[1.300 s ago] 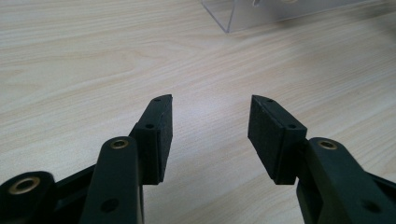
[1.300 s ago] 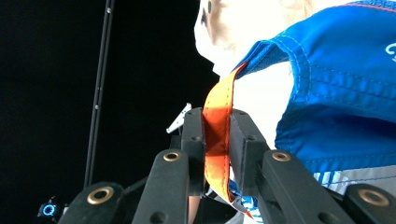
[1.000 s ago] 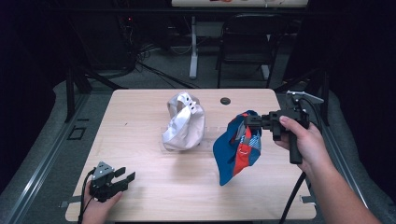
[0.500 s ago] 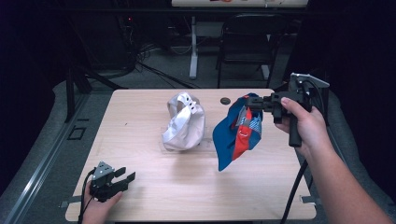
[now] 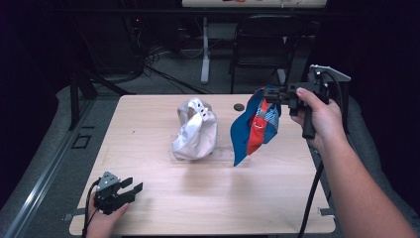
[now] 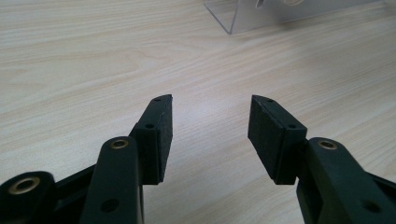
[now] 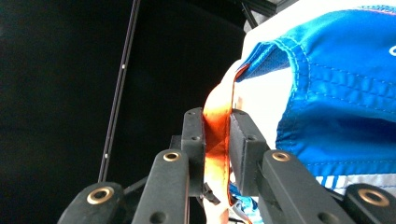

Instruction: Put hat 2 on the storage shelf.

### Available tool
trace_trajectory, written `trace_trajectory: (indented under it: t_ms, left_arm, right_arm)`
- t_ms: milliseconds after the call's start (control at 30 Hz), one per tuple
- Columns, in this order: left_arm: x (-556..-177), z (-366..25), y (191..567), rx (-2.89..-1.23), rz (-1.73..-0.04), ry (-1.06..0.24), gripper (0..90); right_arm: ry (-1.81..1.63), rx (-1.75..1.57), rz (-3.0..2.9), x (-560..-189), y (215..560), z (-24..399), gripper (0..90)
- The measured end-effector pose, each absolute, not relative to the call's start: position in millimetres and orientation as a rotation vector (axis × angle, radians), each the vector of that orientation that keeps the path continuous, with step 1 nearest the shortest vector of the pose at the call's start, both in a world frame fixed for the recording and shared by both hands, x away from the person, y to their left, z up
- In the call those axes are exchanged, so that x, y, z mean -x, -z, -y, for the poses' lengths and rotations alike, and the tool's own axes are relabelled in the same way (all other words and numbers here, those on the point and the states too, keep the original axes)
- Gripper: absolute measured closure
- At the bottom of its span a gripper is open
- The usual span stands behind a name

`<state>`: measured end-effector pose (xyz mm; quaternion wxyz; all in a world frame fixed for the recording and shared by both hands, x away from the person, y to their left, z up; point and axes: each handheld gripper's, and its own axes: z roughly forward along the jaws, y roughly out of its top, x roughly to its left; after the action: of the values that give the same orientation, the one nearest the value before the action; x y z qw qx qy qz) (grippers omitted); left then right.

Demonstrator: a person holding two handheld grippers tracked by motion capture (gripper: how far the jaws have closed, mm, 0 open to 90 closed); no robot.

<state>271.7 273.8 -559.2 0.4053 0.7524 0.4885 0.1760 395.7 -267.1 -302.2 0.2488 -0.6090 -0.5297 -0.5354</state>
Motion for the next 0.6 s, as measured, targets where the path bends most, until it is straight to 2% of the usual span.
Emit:
trace_trajectory:
  t_ms: [600]
  left_arm:
    - [-272.2,-276.7,558.0,-1.911,-1.235,-0.434,50.5]
  right_arm:
    - [1.441,1.739,1.404,-430.5,313.9,258.5,77.6]
